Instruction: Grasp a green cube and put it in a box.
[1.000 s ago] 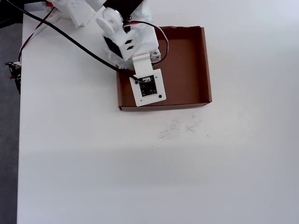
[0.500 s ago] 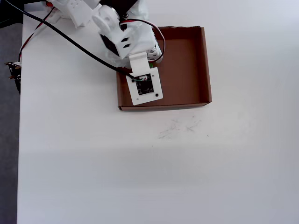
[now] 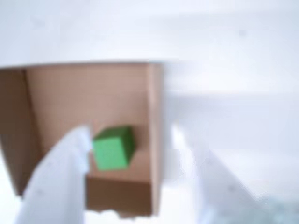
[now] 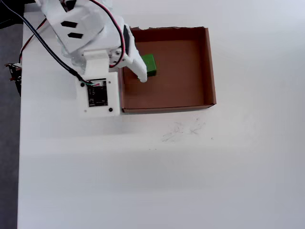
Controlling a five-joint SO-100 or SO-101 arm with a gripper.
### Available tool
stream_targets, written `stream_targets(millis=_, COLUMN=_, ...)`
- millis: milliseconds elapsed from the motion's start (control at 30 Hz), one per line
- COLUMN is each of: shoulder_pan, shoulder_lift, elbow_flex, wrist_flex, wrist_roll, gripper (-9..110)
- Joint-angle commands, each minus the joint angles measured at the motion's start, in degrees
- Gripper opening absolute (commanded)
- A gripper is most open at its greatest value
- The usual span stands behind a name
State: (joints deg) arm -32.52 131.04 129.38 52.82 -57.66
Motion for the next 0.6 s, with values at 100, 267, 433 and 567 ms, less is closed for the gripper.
stream_targets(millis=100, shoulder_pan=9.23, shoulder_lift=16.52, elbow_flex=10.11, wrist_flex=-0.70, wrist_roll=-10.55, gripper=20)
stream_targets(millis=267, shoulder_pan=13.97, shoulder_lift=28.39, elbow_flex=21.36, wrist_flex=0.44, wrist_roll=-14.94, gripper=19)
stream_targets(millis=433, shoulder_pan=18.37, shoulder_lift=39.73, elbow_flex=30.76, wrist_flex=3.96, wrist_roll=-19.60, gripper=18)
stream_targets(millis=567, shoulder_pan=19.78, shoulder_lift=45.26, elbow_flex=35.24, wrist_flex=6.15, wrist_roll=-20.74, gripper=18)
